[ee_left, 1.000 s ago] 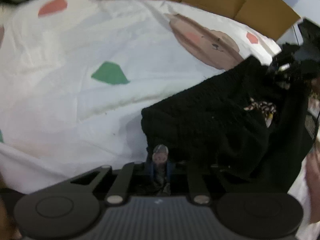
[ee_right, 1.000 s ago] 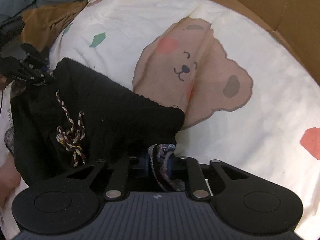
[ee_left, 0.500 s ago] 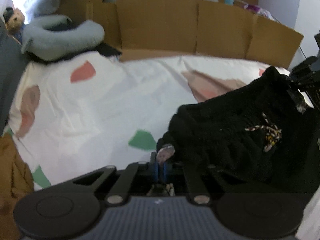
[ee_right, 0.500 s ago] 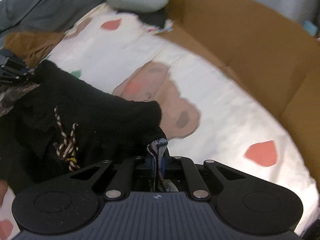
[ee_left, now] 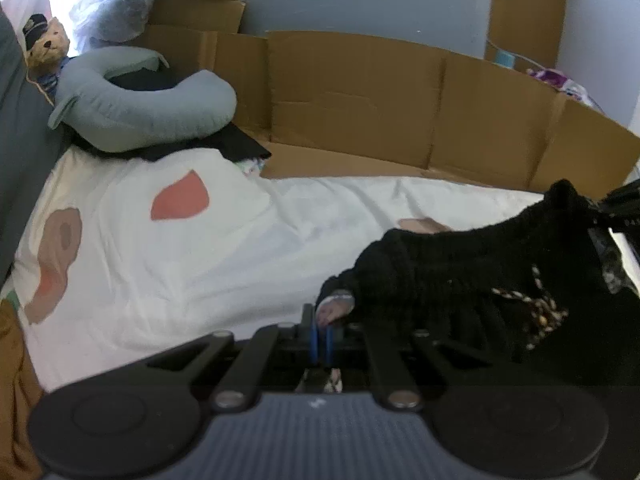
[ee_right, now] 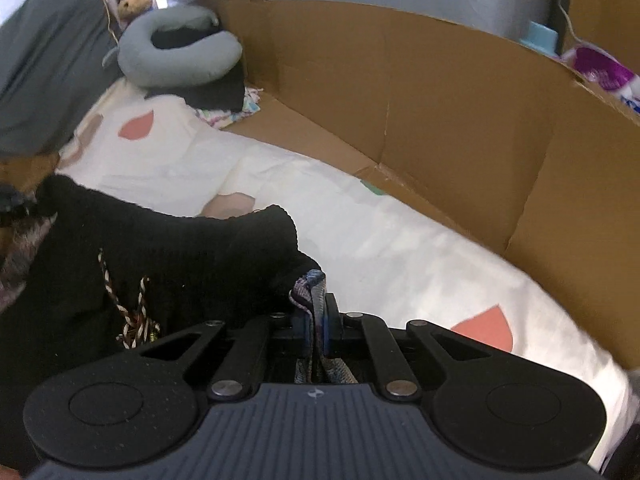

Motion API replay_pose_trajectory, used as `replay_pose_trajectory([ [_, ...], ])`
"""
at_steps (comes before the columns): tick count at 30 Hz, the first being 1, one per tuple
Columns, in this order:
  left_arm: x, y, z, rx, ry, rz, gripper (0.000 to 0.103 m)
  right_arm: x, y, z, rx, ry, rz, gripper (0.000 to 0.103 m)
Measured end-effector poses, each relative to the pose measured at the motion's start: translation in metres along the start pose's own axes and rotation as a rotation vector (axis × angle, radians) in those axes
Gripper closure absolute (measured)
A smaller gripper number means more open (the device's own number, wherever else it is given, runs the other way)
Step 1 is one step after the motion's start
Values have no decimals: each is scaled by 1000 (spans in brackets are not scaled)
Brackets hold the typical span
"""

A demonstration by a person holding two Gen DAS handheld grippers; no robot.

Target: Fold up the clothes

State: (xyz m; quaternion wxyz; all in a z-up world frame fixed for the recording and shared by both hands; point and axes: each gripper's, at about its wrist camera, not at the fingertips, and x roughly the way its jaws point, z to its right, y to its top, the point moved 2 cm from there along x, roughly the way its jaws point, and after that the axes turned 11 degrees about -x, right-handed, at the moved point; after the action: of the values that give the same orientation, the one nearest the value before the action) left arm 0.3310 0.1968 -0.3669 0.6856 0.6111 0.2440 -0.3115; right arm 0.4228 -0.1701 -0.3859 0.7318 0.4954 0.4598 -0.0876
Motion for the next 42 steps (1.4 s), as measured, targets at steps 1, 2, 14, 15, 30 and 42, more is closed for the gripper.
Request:
replay_pose_trajectory([
  [1,5,2,0,21,9,6,99,4,3,0,-11,-7,-3,100],
  [2,9,4,0,52,5,10,99,8,5,-1,-19,-14,-4,100],
  [14,52,46,2,187,80,58,99,48,38,-1,-137,-121,-23,100],
  [15,56,49,3,199,85,58,99,52,42,0,-140,-127,-26,100],
  [30,129,98,10,219,136,14,99,108,74,30,-120,-201,-117,100],
  [42,182,102,5,160,176,-121,90,133,87,32,-175,-278,-143,97],
])
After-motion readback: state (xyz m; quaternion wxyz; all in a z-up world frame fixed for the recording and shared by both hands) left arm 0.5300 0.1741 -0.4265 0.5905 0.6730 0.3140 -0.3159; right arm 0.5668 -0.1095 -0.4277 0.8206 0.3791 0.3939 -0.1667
